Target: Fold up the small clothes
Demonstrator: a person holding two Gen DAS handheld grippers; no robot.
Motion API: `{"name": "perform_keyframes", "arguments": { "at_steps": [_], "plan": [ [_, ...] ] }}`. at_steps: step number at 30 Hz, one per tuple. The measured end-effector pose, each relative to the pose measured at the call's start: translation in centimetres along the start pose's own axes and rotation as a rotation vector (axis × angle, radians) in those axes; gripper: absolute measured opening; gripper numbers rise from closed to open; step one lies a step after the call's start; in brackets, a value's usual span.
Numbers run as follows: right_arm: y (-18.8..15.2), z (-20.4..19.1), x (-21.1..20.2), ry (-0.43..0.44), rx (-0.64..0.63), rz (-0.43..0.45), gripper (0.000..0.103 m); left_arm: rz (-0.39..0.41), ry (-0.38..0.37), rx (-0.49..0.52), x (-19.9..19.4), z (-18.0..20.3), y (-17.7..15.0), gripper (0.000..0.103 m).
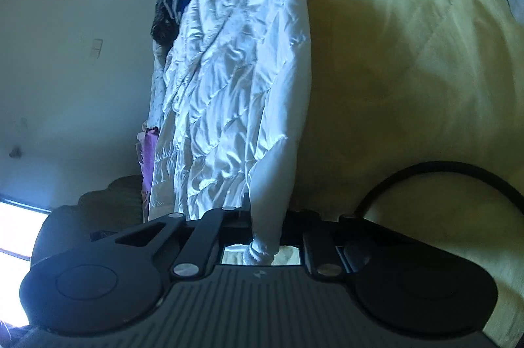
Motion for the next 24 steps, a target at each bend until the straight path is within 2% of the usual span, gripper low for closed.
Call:
{"name": "perform_keyframes", "arguments": {
  "at_steps": [5,9,11,13,17,21,24],
  "plan": [
    [-0.8,-1.1,-1.4,0.037,-0.016,-0.003,0.012,0.056,-0.038,0.022,-3.0,0.1,-0.3,0.004],
    [-2.7,-3.5,-2.7,0.118,-0.059,-0.057,0.012,0.165,-0.110,0.071,-7.1,1.4,0.0,0.004],
    [-3.0,-5.4,-3.3,0.190,-0.085,-0.066,0.013,0.230,-0.120,0.093,-8.8,1.9,1.4,0.004],
    [-2.0,-7.2,-3.5,0.239,-0.108,-0.049,0.013,0.286,-0.141,0.098,-9.5,2.2,3.8,0.004],
    [3.7,-9.9,-3.4,0.295,-0.147,0.053,0.013,0.388,-0.170,0.075,-8.5,1.7,9.8,0.005],
    [12.1,-11.5,-1.9,0.344,-0.111,0.184,0.013,0.484,-0.216,-0.025,-6.2,0.3,16.0,0.005],
    [18.5,-12.5,0.7,0.366,-0.059,0.239,0.013,0.514,-0.201,-0.102,-3.3,-0.9,20.5,0.005]
  ]
}}
Point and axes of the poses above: each gripper's, at about its wrist camera, not at the fingertips, and x roughly the way its jaws point, z to its right, y to its top, the point moved 7 cm from there along x, roughly the way its jaws point, and after that the axes turned 10 degrees about x, right-handed, at the moved point
